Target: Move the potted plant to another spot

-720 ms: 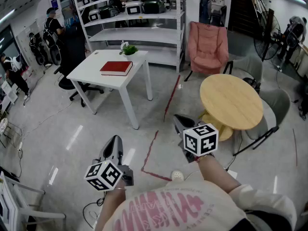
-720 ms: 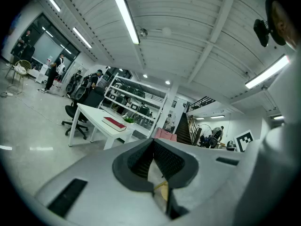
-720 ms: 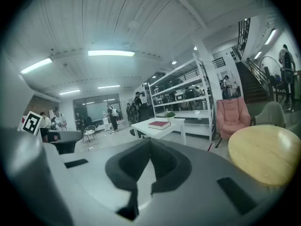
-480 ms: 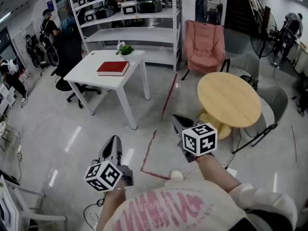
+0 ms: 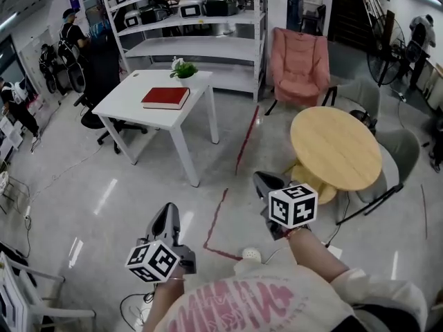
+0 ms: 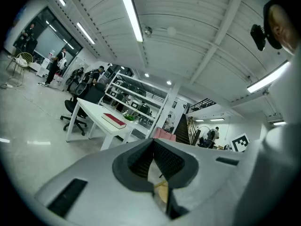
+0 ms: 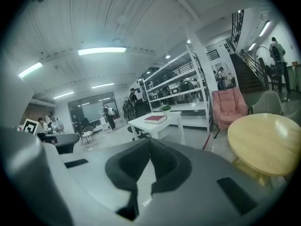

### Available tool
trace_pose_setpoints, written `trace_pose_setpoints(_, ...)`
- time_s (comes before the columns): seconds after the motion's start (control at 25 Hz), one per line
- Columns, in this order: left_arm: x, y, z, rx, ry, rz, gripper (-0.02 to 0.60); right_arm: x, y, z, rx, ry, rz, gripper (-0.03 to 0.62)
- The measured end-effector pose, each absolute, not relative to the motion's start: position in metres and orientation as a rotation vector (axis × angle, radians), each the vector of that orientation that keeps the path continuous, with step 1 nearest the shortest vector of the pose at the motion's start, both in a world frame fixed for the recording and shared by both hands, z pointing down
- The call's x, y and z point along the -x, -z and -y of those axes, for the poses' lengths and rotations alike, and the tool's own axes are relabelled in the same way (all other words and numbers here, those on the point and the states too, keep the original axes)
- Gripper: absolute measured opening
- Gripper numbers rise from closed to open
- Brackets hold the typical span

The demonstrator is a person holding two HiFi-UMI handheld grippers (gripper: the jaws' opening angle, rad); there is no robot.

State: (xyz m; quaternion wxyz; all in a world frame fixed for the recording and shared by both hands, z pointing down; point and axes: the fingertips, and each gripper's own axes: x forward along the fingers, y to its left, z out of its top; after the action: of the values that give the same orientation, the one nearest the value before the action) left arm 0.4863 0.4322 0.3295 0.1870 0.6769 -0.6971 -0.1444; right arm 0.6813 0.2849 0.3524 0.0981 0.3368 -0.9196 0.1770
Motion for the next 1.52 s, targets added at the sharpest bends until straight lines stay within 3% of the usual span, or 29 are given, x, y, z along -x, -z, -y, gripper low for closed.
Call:
trace_pose_setpoints(0.56,-0.433,-0.34,-0.329,-1.833,0.453,1.968,0.003,-0.633,-0.381,-0.17,-0.934,-0.586,2.677,0.006)
trace_pose_setpoints(1.24,-0.367,-0.323,-0.165,-1.806,0.521,2.067,0.003,-0.567,-0.338,0.022,-0.855,-0.553,2.802,0.006)
trace_pose_setpoints(1.52,-0.361,-0.365,-0.131,-1.729,0.467,2.033,0.003,-0.561,-0.377,0.055,-0.823,-0.656,2.741,0.006)
